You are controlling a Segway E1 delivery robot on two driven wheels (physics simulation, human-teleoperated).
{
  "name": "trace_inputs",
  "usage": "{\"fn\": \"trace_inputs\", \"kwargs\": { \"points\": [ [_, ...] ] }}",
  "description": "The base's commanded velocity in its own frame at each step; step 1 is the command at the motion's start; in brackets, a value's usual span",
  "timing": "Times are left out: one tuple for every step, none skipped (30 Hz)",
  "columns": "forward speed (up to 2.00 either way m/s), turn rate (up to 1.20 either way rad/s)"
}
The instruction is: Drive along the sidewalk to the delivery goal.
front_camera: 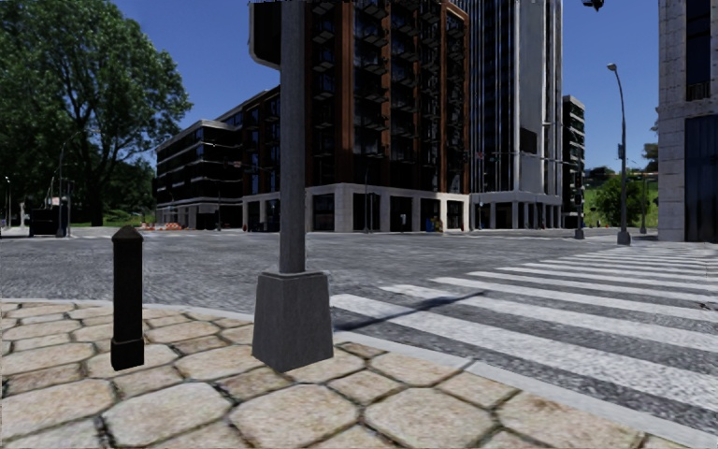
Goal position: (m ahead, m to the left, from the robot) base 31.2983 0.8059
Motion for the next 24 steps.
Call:
{"fn": "trace_inputs", "kwargs": {
  "points": [
    [1.76,-0.83],
    [1.76,-0.84],
    [1.76,-0.84],
    [1.76,-0.84],
    [1.76,-0.84],
    [1.76,-0.84],
    [1.76,-0.84],
    [1.76,-0.84],
    [1.76,-0.84],
    [1.76,-0.84],
    [1.78,-0.84],
    [1.79,-0.83],
    [1.79,-0.83],
    [1.80,-0.83],
    [1.80,-0.83],
    [1.80,-0.83],
    [1.80,-0.83],
    [1.80,-0.83],
    [1.80,-0.83],
    [1.80,-0.83],
    [1.80,-0.83],
    [1.81,-0.82],
    [1.81,-0.81],
    [1.81,-0.81]
  ]
}}
